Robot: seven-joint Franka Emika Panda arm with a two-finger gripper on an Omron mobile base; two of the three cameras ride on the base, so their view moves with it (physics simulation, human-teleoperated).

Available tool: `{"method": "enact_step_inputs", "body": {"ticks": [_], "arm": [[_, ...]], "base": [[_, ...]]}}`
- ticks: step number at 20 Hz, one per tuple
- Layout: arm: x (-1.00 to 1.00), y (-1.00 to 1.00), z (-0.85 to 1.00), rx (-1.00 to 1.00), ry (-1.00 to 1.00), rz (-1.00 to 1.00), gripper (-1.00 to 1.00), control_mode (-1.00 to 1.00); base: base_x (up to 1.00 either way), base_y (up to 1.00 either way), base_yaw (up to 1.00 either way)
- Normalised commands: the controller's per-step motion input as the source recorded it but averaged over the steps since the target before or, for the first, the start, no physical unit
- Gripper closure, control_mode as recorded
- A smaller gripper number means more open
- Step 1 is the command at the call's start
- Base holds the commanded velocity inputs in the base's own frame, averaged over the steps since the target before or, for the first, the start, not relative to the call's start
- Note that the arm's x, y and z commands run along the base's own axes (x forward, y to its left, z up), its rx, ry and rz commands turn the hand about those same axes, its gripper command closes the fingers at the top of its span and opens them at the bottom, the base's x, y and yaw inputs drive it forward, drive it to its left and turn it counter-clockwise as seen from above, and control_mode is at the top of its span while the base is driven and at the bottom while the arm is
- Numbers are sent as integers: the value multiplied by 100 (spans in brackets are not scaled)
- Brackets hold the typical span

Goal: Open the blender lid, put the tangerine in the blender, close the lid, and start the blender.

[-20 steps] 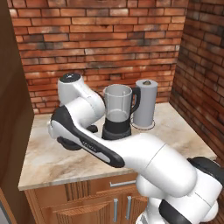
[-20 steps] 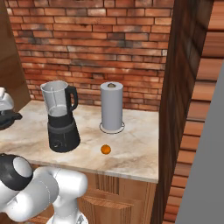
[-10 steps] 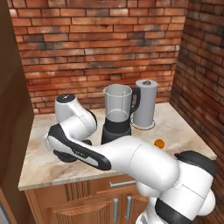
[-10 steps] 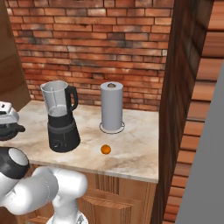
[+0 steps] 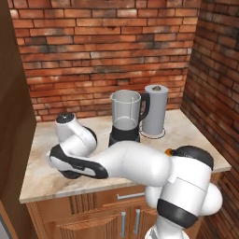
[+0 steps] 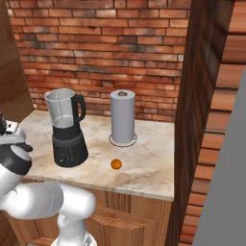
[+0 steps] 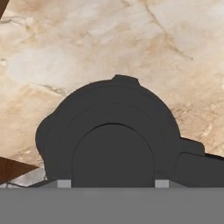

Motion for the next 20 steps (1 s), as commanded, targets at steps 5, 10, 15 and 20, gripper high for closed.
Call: {"method": "enact_step_inputs", "body": {"ticks": [5, 10, 15, 20], "arm": [[7, 13, -34, -2, -2, -8, 100, -100], [23, 2, -18, 0, 0, -11, 100, -100], [23, 0, -9, 0, 0, -12, 100, -100], [5, 1, -21, 0, -1, -9, 100, -100]], "base": [[0, 0, 0], [0, 0, 0], [0, 0, 0], [0, 0, 0]]}}
